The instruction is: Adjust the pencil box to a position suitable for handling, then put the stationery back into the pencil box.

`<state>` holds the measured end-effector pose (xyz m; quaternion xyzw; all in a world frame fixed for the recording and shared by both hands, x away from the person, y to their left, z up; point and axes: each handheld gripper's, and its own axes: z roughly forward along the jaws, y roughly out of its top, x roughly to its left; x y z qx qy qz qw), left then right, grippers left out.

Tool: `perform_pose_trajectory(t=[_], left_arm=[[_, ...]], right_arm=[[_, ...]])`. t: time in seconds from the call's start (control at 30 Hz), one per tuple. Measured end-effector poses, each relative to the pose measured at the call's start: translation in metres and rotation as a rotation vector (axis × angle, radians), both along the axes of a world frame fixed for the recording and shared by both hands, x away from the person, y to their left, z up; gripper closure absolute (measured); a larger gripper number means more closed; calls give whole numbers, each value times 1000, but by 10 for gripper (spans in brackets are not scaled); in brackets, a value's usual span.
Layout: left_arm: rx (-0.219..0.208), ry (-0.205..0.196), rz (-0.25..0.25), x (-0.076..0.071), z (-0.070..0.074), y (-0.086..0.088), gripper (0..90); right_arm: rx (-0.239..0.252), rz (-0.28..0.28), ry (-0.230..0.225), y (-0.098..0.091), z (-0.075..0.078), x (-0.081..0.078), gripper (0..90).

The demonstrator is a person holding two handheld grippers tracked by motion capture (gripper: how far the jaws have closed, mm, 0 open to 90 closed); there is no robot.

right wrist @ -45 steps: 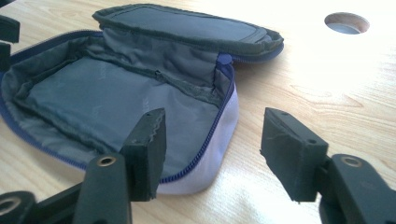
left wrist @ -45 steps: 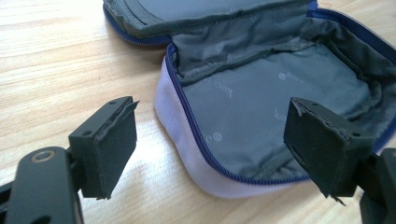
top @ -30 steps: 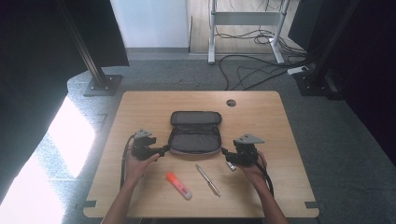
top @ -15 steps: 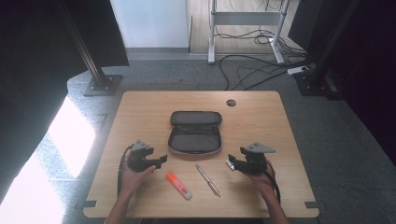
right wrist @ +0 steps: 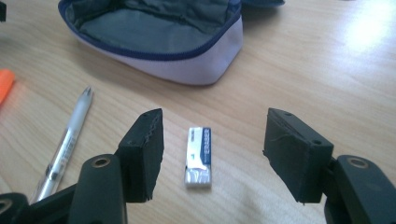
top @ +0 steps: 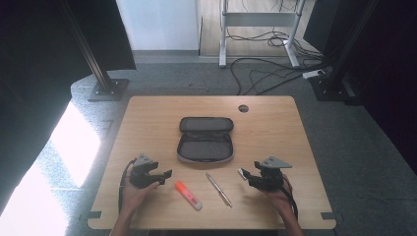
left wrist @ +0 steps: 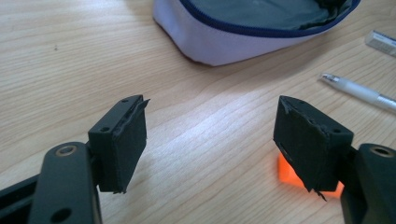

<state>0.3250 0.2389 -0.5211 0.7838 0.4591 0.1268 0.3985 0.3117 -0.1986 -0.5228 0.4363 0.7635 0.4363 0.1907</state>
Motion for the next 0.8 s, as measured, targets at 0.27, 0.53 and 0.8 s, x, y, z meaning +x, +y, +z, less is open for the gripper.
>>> perform_pose_trajectory(t=[0.27, 0.53, 0.8], left_arm=[[-12, 7, 31, -1, -3, 9, 271], [-20, 12, 45, -2, -5, 12, 270], [-22, 24, 50, -2, -7, 14, 271]], right_arm=[[-5, -5, 17, -2, -6, -3, 383], [-17, -1, 5, 2, -8, -3, 394], [-38, 15, 5, 9, -9, 2, 414]])
